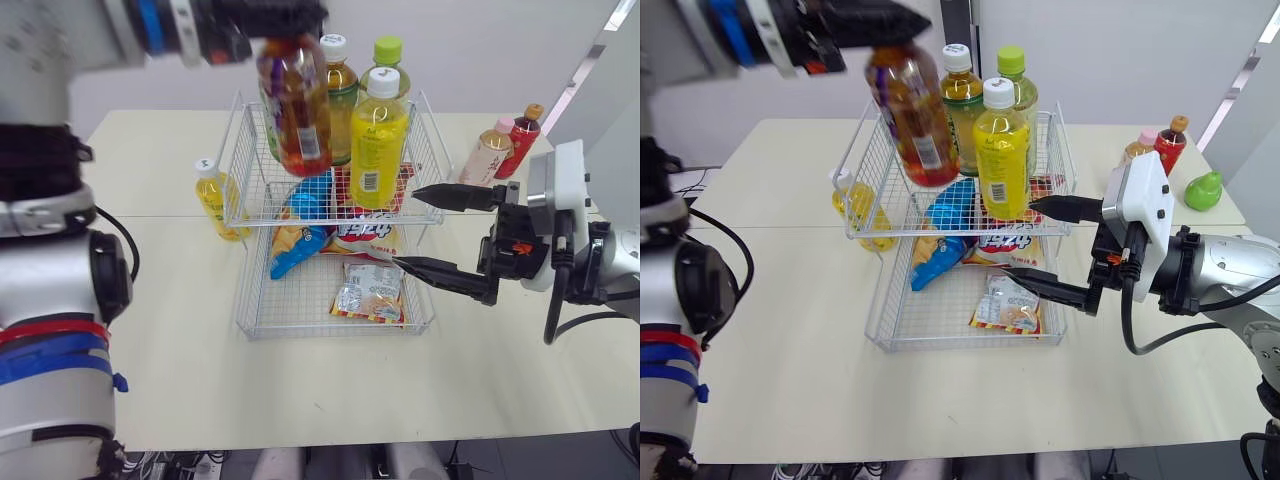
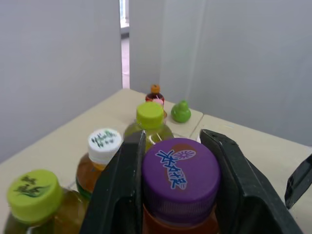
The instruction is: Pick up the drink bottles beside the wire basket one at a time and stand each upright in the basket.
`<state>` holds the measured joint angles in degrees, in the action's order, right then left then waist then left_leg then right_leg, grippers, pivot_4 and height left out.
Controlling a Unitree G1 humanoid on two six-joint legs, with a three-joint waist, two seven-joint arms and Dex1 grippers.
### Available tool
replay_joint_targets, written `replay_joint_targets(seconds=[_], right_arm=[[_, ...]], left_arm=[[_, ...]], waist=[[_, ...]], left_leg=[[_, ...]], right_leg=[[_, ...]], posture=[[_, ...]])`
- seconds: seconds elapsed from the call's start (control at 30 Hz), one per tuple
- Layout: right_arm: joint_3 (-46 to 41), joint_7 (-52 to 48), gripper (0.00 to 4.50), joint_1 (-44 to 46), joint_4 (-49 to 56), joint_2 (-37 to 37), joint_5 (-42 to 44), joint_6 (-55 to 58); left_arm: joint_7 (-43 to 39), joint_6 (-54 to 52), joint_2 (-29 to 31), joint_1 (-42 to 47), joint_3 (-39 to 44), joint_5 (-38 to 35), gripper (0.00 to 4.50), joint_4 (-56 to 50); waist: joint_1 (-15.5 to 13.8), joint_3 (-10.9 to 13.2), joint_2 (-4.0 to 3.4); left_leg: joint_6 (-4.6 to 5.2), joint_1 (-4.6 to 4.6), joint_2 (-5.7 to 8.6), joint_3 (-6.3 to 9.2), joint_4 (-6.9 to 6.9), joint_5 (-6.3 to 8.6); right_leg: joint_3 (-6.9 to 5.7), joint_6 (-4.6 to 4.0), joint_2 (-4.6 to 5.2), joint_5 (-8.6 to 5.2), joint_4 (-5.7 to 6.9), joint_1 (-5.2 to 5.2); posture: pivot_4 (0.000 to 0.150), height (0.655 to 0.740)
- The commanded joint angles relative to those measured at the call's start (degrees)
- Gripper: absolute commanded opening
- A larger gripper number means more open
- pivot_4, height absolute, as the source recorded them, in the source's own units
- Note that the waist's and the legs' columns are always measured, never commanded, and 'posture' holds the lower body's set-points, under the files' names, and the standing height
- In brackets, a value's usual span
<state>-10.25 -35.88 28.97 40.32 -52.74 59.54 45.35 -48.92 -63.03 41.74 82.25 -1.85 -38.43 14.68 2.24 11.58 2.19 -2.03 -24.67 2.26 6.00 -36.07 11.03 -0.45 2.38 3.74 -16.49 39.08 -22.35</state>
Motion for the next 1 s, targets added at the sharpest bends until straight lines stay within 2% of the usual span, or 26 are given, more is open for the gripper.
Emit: replay_joint_targets(seconds=[0.03, 0.33, 0.67, 0.73, 0.77, 0.87, 1.0], right_arm=[[-1.3, 0.9, 4.50, 1.2, 0.7, -0.2, -0.1, -0.6], [-1.1, 2.0, 4.50, 1.7, 0.2, -0.1, -0.4, -0.4], [-1.6, 3.3, 4.50, 1.5, 0.2, -0.1, -1.2, -0.6], [-1.7, 4.0, 4.50, 1.9, -0.3, 0.4, -2.0, -1.2], [-1.7, 4.3, 4.50, 2.2, -0.5, 0.5, -2.4, -1.4], [-1.7, 4.3, 4.50, 2.4, -0.8, 0.7, -3.2, -1.4], [-7.1, 0.7, 4.50, 2.7, -3.4, -3.0, -0.4, -0.5]], left_arm=[[0.3, 4.2, -2.1, 0.3, 1.9, 1.3, 1.36, -2.7], [-2.0, 11.0, -5.4, -2.8, 0.4, 6.0, 1.36, -1.8], [-5.1, 12.4, -7.2, -3.3, -0.1, 8.5, 1.36, 0.5], [-6.2, 12.8, -7.1, -3.2, -0.2, 8.6, 2.09, 0.7], [-6.5, 12.7, -7.1, -3.1, -0.1, 8.6, 2.30, 0.8], [-7.2, 12.9, -7.0, -3.1, 0.1, 8.6, 3.28, 0.7], [-8.0, 13.4, -6.4, -2.9, 0.9, 8.4, 4.48, 0.0]], waist=[[-0.1, 0.0, 0.01], [-0.4, 0.0, 0.00], [-0.3, 0.0, -0.01], [-0.3, 0.0, -0.01], [-0.3, 0.0, -0.01], [-0.3, 0.0, -0.01], [-0.4, 0.0, -0.02]], left_leg=[[0.00, -0.02, 0.01, 0.01, 0.00, 0.00], [0.00, -0.10, 0.05, 0.01, -0.02, 0.00], [0.00, -0.09, 0.05, 0.00, -0.04, 0.00], [0.00, -0.09, 0.05, 0.00, -0.04, -0.01], [0.00, -0.09, 0.05, 0.00, -0.05, -0.01], [0.00, -0.09, 0.06, 0.00, -0.05, -0.01], [0.00, -0.09, 0.08, -0.01, -0.05, -0.01]], right_leg=[[0.00, 0.00, 0.01, 0.00, -0.01, 0.00], [0.02, 0.00, 0.07, 0.00, -0.05, -0.07], [0.00, 0.00, 0.07, 0.00, -0.03, -0.06], [-0.01, 0.00, 0.07, 0.00, -0.02, -0.05], [-0.01, 0.01, 0.07, 0.00, -0.02, -0.04], [-0.01, 0.01, 0.07, 0.00, -0.02, -0.04], [-0.01, 0.00, 0.09, 0.00, -0.03, -0.04]], posture=[[0.150, 0.7378], [0.150, 0.7378], [0.150, 0.7378], [0.150, 0.7378], [0.150, 0.7378], [0.150, 0.7378], [0.150, 0.7378]])
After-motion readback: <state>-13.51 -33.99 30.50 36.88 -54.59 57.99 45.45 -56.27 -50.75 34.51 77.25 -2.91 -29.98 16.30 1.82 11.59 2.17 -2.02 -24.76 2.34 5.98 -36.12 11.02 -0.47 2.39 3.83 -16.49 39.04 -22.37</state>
